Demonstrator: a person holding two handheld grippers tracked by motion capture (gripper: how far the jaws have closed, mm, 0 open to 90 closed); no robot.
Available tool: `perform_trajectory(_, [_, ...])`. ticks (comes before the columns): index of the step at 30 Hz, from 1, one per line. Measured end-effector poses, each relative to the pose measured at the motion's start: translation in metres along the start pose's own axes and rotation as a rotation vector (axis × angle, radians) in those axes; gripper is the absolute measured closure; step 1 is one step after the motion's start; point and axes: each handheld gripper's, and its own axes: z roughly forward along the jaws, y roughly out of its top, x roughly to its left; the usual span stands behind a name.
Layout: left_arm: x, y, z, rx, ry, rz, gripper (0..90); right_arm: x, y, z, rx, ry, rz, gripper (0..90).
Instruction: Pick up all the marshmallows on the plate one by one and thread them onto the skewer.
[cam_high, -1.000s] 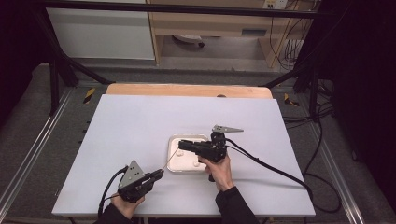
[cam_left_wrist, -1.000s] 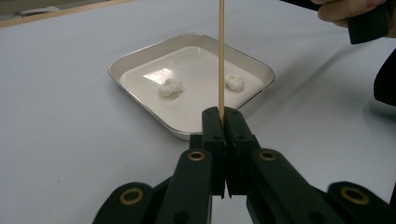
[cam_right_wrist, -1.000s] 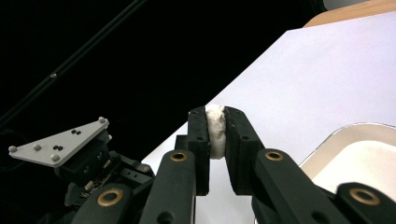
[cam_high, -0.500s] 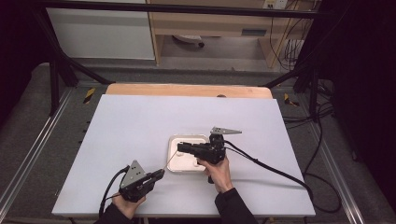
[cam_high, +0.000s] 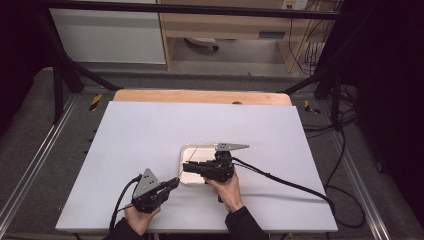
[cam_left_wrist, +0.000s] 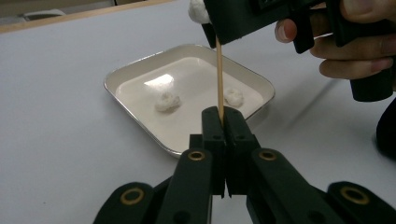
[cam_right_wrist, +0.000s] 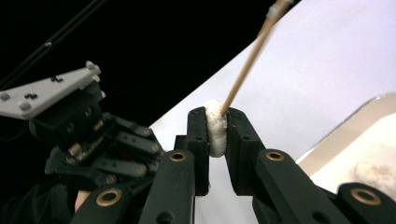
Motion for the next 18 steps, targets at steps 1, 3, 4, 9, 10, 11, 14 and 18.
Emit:
perform_trajectory(1, [0.0010,0.0000,-0.0008,0.000,-0.001,-0.002,88.4,-0.0003,0.0003,0.0008,0.009,-0.003,0.001,81.2])
perform_trajectory(3, [0.0018,0.0001,-0.0011,-0.001,-0.004,-0.002,88.4,-0.0008,-0.0006,0.0011,0.012,-0.004,0.007,81.0])
perform_trajectory(4, [0.0013,0.0007,-0.0005,-0.007,-0.006,-0.002,88.4,-0.0001,-0.0008,0.0014,0.018,-0.004,0.011,80.8])
perform_trajectory(9, [0.0001,0.0025,0.0029,-0.003,-0.005,-0.003,88.3,0.0012,-0.0063,0.0042,0.045,-0.007,0.001,80.2])
perform_trajectory(10, [0.0003,0.0025,0.0033,-0.002,-0.005,-0.003,88.3,0.0010,-0.0069,0.0045,0.049,-0.006,0.004,80.1])
perform_trajectory(11, [0.0004,0.0023,0.0038,-0.001,-0.007,-0.006,88.3,0.0007,-0.0071,0.0046,0.051,-0.008,0.003,79.9])
perform_trajectory(14, [0.0013,0.0024,0.0038,-0.002,-0.015,-0.006,88.2,0.0011,-0.0066,0.0041,0.051,-0.017,-0.006,79.1])
perform_trajectory(18, [0.0031,0.0017,0.0029,-0.002,-0.032,-0.009,88.2,0.0022,-0.0056,0.0027,0.057,-0.030,-0.020,74.4])
